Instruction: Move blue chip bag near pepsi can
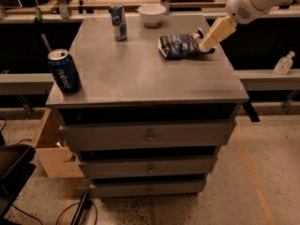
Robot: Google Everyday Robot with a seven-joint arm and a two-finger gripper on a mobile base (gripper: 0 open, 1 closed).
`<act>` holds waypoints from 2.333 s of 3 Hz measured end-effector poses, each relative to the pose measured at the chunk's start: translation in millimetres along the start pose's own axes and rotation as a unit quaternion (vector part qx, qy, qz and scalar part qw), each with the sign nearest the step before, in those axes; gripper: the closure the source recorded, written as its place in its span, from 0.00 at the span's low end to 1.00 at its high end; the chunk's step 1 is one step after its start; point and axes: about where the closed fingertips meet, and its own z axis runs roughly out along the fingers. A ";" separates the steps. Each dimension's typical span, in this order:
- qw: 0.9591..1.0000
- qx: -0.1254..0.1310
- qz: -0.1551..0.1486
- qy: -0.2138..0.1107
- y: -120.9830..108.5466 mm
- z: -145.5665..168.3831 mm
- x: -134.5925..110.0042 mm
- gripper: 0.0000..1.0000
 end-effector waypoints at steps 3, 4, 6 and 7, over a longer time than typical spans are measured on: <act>0.998 -0.030 0.032 -0.033 -5.4 119.5 3.5 0.00; 0.997 -0.044 0.047 -0.032 -5.5 151.6 7.5 0.00; 0.995 -0.051 0.076 -0.041 -5.2 187.9 6.5 0.43; 0.995 -0.053 0.077 -0.041 -3.2 191.8 6.3 0.64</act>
Offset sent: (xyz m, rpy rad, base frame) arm 0.0847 0.0430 -0.0799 0.0915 0.0281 0.0313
